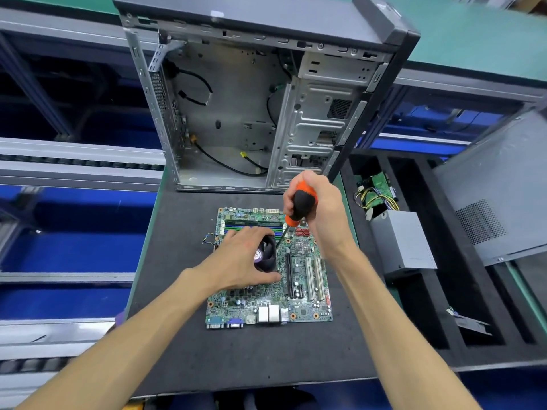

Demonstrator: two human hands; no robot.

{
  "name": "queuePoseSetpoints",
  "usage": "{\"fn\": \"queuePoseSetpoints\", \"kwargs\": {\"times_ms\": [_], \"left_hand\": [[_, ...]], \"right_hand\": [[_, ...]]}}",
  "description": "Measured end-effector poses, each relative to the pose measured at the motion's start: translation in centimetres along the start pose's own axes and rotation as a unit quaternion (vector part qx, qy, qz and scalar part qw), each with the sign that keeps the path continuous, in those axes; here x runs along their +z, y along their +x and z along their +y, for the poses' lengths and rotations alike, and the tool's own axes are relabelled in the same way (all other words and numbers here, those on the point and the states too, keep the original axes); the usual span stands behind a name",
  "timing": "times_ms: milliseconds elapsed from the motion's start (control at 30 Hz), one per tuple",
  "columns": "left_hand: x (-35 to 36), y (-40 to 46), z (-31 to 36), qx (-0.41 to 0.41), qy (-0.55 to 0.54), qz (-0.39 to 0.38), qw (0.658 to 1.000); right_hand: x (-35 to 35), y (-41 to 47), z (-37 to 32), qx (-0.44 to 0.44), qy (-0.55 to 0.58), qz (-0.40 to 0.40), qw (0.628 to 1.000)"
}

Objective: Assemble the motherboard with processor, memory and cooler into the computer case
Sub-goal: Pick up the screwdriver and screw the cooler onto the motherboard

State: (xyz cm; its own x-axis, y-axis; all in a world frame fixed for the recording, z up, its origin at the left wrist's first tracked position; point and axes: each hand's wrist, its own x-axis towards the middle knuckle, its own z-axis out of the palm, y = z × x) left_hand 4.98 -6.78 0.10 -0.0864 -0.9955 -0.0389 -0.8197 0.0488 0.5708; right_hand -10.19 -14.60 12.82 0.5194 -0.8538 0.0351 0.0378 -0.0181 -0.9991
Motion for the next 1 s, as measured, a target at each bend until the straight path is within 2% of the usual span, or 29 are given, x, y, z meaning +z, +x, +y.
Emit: {"fn": "queuePoseSetpoints", "kwargs": {"times_ms": [67,167,200,233,300,333,367,433,533,667,733,767,800,833,867,900,933,967,1000], "left_hand": [[0.0,-0.1,0.1,0.0,0.006,0.001,1.0],[-0.2,-0.3,0.5,0.004,0.025,0.007,1.0],[-0.2,-0.4,0.7,0.007,0.037,0.012,0.999],[-0.2,-0.5,0.9,0.01,0.049,0.018,0.999],[-0.1,-0.8,1.3,0.014,0.074,0.034,0.997],[0.0,-0.9,1.5,0.017,0.085,0.044,0.995],[0.1,-0.9,1.6,0.019,0.093,0.054,0.994],[0.2,-1.1,1.7,0.022,0.102,0.069,0.992],[0.4,-1.1,1.8,0.026,0.115,0.08,0.99],[0.7,-1.1,1.8,0.035,0.12,0.099,0.987],[0.8,-1.1,1.9,0.035,0.12,0.102,0.987],[0.8,-1.1,1.9,0.032,0.118,0.103,0.987],[0.8,-1.0,2.0,0.029,0.117,0.103,0.987],[0.9,-1.0,2.0,0.025,0.115,0.103,0.988],[1.0,-0.9,2.0,0.022,0.112,0.103,0.988],[1.1,-0.9,2.1,0.018,0.109,0.103,0.989],[1.1,-0.9,2.1,0.016,0.107,0.103,0.989],[1.1,-0.9,2.1,0.015,0.105,0.102,0.989],[1.2,-0.9,2.2,0.015,0.102,0.102,0.989]], "right_hand": [[-0.3,0.5,-1.7,-0.006,-0.178,-0.037,0.983],[-0.4,1.5,-5.0,0.008,-0.414,-0.104,0.904],[-0.3,1.7,-5.9,0.002,-0.483,-0.13,0.866],[-0.1,2.0,-6.7,-0.02,-0.569,-0.158,0.806],[0.3,2.1,-7.3,-0.095,-0.725,-0.212,0.648],[0.4,1.9,-7.2,-0.119,-0.768,-0.244,0.58],[0.3,1.6,-7.2,-0.13,-0.792,-0.281,0.526],[-0.3,1.4,-7.4,-0.126,-0.812,-0.349,0.451],[-1.0,2.2,-8.0,-0.127,-0.805,-0.429,0.39],[0.2,3.5,-8.4,-0.232,-0.804,-0.47,0.282],[0.9,4.1,-8.0,-0.232,-0.801,-0.475,0.281],[1.1,4.5,-7.7,-0.194,-0.804,-0.468,0.31],[1.1,4.9,-7.6,-0.107,-0.805,-0.449,0.373],[0.8,5.3,-7.3,0.024,-0.778,-0.419,0.468],[0.3,5.6,-7.0,0.18,-0.717,-0.372,0.562],[-0.1,5.7,-6.7,0.33,-0.627,-0.319,0.629],[-0.5,5.6,-6.5,0.45,-0.531,-0.276,0.663],[-0.7,5.6,-6.5,0.523,-0.455,-0.243,0.678],[-0.8,5.4,-6.6,0.554,-0.42,-0.226,0.682]]}}
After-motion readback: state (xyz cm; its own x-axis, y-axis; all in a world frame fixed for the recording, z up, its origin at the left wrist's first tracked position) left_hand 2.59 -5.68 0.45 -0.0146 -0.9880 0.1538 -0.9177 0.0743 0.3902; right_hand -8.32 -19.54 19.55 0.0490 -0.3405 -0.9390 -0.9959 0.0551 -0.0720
